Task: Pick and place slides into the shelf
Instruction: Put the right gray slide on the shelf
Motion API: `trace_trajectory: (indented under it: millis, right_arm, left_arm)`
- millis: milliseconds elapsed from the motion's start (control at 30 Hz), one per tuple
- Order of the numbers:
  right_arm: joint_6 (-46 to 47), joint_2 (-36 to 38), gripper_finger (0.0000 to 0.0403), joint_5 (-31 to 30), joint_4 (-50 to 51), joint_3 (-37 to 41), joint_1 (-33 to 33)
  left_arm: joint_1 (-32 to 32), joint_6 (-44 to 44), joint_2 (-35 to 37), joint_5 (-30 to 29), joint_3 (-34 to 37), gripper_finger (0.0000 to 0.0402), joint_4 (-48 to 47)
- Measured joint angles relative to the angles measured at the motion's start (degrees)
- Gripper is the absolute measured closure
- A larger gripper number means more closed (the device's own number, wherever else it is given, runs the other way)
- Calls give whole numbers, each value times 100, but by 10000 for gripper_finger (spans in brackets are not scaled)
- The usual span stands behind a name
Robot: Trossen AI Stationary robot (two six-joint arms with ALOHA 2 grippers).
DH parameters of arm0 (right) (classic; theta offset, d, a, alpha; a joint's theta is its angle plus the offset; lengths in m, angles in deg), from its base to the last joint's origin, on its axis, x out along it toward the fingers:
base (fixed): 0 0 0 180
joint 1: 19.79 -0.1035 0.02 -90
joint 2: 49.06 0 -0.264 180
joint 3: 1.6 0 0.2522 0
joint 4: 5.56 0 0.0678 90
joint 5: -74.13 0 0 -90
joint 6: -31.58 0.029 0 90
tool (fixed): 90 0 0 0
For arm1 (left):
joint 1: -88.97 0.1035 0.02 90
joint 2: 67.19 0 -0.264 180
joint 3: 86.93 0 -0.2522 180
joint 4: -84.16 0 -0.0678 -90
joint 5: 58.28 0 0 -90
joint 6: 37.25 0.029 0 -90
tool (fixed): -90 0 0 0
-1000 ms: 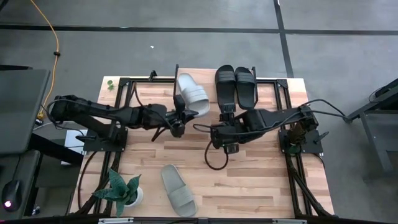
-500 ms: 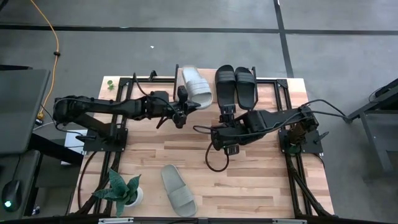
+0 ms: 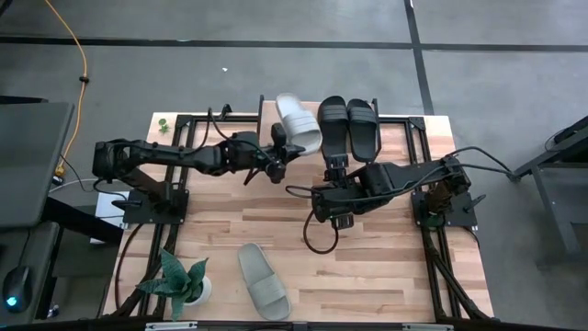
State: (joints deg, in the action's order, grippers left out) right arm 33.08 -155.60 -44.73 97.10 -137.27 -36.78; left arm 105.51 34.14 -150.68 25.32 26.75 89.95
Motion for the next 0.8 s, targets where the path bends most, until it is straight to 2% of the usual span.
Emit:
trace_trajectory:
  millis: [533, 800]
  right_arm:
    - [17, 0, 206, 33, -19, -1, -2]
    - [9, 0, 206, 35, -20, 0, -2]
  left_arm:
    - [388, -288, 1, 642, 0, 382, 45]
    - [817, -545, 1, 1334, 0, 382, 141]
